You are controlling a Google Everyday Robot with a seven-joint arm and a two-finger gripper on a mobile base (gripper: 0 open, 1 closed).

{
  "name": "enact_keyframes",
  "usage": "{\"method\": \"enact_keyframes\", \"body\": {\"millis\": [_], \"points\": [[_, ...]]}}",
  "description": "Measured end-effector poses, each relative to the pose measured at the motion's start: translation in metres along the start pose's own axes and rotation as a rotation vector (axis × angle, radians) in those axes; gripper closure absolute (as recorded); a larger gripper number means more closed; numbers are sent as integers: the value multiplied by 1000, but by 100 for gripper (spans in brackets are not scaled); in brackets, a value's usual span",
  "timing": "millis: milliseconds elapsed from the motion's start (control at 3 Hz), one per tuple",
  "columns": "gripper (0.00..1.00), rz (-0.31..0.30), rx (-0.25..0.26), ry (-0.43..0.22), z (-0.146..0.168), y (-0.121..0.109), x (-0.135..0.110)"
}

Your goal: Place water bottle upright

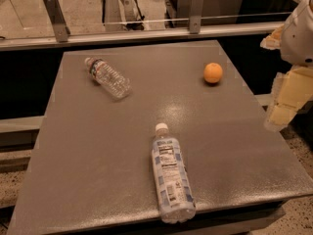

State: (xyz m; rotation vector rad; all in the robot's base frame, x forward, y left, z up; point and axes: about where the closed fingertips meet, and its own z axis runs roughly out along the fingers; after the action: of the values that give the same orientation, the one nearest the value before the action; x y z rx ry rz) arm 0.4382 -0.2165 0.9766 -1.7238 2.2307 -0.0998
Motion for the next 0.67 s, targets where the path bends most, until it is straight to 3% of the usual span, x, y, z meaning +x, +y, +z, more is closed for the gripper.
{"method": "enact_keyframes", "body": {"millis": [333,667], "points": [[0,0,0,0,0,0,0],[0,-15,-7,-39,13,-13,-31]]}}
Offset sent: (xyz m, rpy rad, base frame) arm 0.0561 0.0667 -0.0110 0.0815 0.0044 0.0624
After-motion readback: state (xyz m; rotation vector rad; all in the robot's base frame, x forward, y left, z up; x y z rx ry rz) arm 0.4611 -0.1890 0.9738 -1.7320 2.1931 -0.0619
